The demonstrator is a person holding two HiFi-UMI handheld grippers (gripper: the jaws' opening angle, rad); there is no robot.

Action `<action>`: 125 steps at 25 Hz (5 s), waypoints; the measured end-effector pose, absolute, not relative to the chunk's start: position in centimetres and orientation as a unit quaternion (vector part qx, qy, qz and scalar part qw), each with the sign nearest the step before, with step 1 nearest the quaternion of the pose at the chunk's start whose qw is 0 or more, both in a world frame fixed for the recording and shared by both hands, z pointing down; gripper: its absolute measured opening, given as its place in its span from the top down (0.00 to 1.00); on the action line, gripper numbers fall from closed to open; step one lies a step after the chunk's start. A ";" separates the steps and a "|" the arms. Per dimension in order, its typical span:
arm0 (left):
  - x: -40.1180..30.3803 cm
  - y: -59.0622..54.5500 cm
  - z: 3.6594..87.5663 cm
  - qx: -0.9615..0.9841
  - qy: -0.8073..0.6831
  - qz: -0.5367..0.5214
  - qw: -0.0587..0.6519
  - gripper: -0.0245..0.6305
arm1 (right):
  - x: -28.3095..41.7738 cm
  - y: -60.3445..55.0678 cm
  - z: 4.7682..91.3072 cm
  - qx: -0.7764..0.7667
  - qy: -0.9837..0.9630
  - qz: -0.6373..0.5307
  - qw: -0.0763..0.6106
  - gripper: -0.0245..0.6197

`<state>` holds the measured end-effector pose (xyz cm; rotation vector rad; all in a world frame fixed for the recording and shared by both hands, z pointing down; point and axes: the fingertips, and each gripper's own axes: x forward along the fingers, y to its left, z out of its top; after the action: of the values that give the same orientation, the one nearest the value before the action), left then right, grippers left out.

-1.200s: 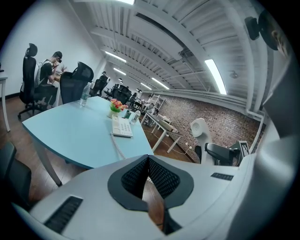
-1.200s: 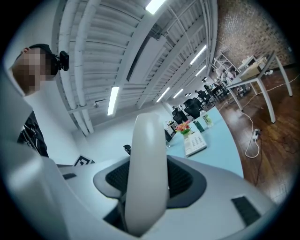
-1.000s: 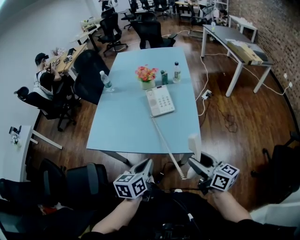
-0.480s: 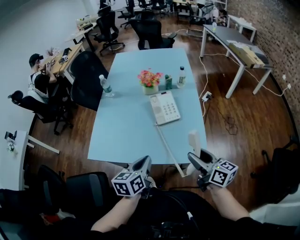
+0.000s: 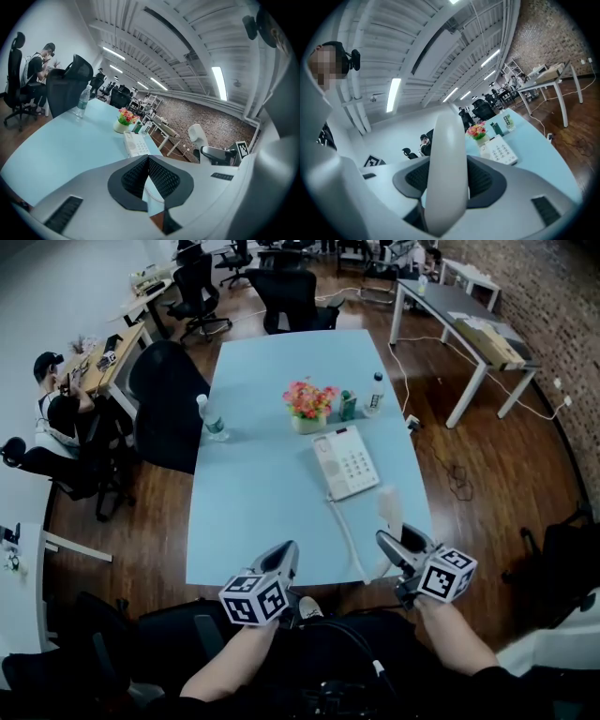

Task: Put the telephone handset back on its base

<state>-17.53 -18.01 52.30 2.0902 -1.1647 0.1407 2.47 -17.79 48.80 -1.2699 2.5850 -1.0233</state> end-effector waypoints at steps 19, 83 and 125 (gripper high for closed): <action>-23.3 -25.2 54.8 0.779 -0.499 0.027 0.379 0.96 | -2.2 -31.5 54.4 -0.426 0.841 -0.328 -0.069 0.61; -23.4 -20.1 55.9 0.775 -0.498 0.048 0.386 0.96 | -2.2 -29.3 54.1 -0.442 0.824 -0.353 -0.021 0.95; 5.7 3.9 54.1 0.799 -0.479 0.088 0.352 0.96 | 14.3 2.2 52.1 -0.290 0.899 -0.324 -0.049 0.95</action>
<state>5.73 3.94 54.05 2.0686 -1.2382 0.2267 14.29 2.22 52.12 -0.9405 2.9165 -1.0504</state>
